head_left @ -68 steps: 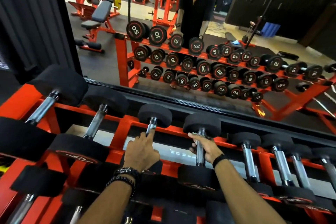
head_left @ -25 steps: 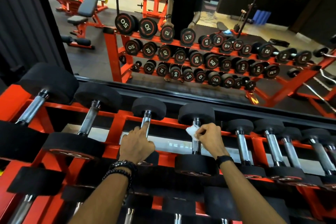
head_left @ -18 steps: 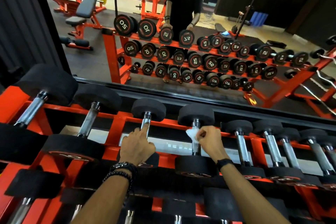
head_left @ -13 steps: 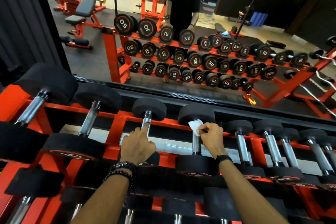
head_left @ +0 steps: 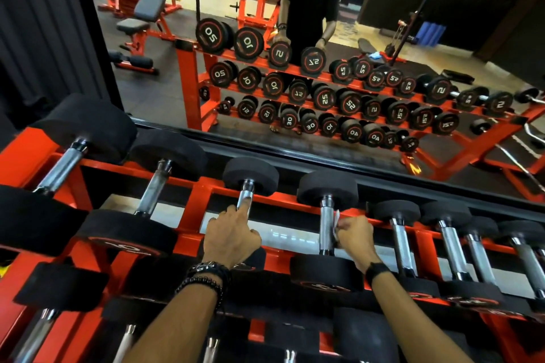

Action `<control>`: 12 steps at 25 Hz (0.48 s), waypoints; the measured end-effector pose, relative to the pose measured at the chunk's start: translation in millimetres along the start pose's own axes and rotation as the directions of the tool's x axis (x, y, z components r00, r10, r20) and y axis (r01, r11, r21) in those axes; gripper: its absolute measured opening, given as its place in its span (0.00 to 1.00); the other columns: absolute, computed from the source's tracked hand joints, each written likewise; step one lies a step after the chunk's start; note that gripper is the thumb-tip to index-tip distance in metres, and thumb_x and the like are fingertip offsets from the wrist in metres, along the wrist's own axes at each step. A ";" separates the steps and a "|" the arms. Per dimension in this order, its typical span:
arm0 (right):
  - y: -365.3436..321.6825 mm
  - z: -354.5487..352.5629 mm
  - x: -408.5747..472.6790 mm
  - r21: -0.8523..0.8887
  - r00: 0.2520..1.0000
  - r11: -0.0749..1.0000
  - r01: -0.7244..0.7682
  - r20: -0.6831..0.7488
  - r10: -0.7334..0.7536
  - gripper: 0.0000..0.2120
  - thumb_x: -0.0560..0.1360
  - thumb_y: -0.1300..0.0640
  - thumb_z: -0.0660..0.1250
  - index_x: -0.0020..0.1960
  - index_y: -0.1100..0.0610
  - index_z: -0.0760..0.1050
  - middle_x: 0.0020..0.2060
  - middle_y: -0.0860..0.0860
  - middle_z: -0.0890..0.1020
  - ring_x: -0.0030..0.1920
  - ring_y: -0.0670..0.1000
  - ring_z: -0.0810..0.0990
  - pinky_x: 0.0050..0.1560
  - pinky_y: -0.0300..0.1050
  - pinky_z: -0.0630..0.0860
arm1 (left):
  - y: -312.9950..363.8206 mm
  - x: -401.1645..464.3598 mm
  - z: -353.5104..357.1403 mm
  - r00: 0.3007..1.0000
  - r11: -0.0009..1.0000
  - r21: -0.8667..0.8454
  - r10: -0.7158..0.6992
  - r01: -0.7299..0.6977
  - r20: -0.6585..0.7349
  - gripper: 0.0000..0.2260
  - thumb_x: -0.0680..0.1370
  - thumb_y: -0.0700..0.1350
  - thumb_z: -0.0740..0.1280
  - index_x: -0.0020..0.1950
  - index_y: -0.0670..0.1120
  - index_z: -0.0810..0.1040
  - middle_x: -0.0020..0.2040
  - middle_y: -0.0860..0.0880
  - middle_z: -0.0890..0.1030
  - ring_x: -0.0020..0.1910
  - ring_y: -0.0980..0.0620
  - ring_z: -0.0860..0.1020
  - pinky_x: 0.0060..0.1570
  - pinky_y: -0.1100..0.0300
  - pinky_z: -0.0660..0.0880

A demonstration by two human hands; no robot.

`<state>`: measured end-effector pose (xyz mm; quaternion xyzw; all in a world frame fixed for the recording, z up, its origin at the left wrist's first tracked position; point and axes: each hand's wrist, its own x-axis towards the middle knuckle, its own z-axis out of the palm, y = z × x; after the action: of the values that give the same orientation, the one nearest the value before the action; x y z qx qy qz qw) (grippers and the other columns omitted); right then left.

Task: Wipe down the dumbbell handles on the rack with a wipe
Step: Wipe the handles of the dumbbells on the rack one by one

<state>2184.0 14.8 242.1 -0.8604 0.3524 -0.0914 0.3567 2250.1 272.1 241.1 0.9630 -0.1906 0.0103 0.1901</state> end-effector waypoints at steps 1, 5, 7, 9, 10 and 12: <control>5.5 -2.4 -3.8 -0.027 0.997 0.999 -0.042 0.065 0.044 0.11 0.70 0.74 0.63 0.34 0.65 0.81 0.29 0.56 0.80 0.32 0.55 0.80 0.36 0.46 0.81 | -0.3 0.5 0.1 1.000 1.000 0.004 0.000 0.000 -0.003 0.34 0.74 0.51 0.62 0.79 0.48 0.56 0.48 0.50 0.70 0.48 0.48 0.75 0.47 0.55 0.72; -10.6 -3.4 18.6 0.153 0.997 0.986 -0.069 0.047 0.063 0.15 0.69 0.75 0.61 0.31 0.62 0.79 0.32 0.56 0.82 0.34 0.54 0.82 0.40 0.54 0.83 | 0.1 -0.6 -1.2 1.000 1.000 -0.002 -0.005 0.005 0.005 0.34 0.75 0.51 0.62 0.79 0.49 0.56 0.48 0.50 0.70 0.48 0.48 0.75 0.46 0.56 0.71; -21.4 -2.2 26.5 0.264 0.997 0.962 -0.072 0.034 0.065 0.16 0.72 0.74 0.60 0.35 0.60 0.80 0.35 0.54 0.82 0.38 0.52 0.81 0.41 0.53 0.81 | -0.1 -1.6 -3.0 1.000 1.000 -0.001 -0.011 0.011 0.002 0.34 0.75 0.51 0.62 0.80 0.50 0.55 0.47 0.50 0.69 0.48 0.48 0.75 0.47 0.55 0.72; -12.2 -0.4 19.7 0.220 0.989 0.971 -0.098 0.134 0.070 0.14 0.75 0.72 0.59 0.40 0.61 0.80 0.38 0.55 0.84 0.38 0.51 0.82 0.39 0.47 0.79 | 0.9 -1.0 -3.3 1.000 1.000 -0.001 -0.017 0.017 -0.006 0.34 0.75 0.51 0.62 0.79 0.50 0.56 0.47 0.51 0.69 0.48 0.49 0.75 0.45 0.56 0.70; -1.9 -0.7 14.0 0.173 0.969 0.978 -0.119 0.234 0.077 0.14 0.75 0.72 0.59 0.41 0.62 0.81 0.39 0.56 0.84 0.38 0.52 0.83 0.40 0.47 0.80 | 1.4 -1.4 -1.8 1.000 1.000 0.011 -0.021 0.021 -0.016 0.33 0.75 0.51 0.62 0.79 0.49 0.57 0.47 0.50 0.69 0.48 0.49 0.75 0.45 0.57 0.69; 10.1 -11.0 4.7 0.158 0.906 0.972 -0.176 0.412 0.097 0.17 0.70 0.76 0.57 0.37 0.63 0.82 0.36 0.58 0.82 0.35 0.54 0.81 0.38 0.46 0.78 | 1.5 -0.7 -1.4 1.000 0.999 0.034 -0.021 0.021 -0.020 0.33 0.75 0.51 0.61 0.79 0.49 0.57 0.48 0.50 0.71 0.48 0.48 0.76 0.44 0.57 0.67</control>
<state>2177.5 0.5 242.9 -0.7954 0.3210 0.0791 0.5081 2249.1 271.6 242.8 0.9679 -0.1784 0.0210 0.1756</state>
